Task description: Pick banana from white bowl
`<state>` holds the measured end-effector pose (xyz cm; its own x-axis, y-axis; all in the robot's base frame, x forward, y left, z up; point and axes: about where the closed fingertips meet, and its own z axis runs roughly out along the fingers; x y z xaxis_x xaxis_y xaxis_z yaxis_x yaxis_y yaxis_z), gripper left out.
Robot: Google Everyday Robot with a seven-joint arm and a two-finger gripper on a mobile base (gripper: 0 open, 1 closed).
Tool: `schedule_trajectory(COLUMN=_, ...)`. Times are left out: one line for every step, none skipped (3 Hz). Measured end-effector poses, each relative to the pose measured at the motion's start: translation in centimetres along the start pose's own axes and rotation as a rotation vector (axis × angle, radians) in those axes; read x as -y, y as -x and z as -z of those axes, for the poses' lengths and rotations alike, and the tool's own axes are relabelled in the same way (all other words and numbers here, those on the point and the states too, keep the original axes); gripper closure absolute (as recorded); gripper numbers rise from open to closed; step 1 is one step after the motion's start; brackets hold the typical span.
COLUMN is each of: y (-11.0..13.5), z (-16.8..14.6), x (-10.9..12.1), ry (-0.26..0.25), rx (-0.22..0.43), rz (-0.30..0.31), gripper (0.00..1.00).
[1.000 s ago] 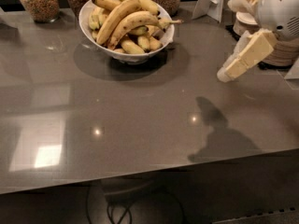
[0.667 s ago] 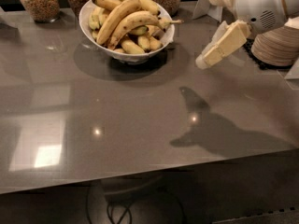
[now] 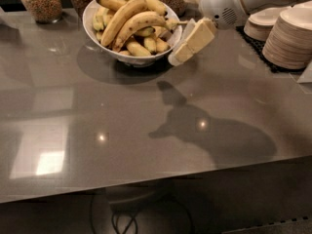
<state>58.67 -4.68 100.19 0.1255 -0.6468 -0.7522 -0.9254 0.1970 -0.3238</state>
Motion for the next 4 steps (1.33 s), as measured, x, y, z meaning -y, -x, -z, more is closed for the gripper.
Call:
schedule_trajectory(y=0.0, z=0.0, x=0.0, ry=-0.001, rx=0.0, rz=-0.001, gripper=0.0)
schedule_trajectory(y=-0.8, z=-1.0, x=1.0, ry=-0.041, rx=-0.022, rz=0.023, gripper=0.0)
schedule_trajectory(y=-1.2, z=-3.6, x=3.2, ry=-0.096, rx=-0.025, rz=0.067, gripper=0.0)
schedule_trajectory(y=-1.1, z=-6.3, x=5.4, ry=-0.109, rx=-0.021, rz=0.106, gripper=0.0)
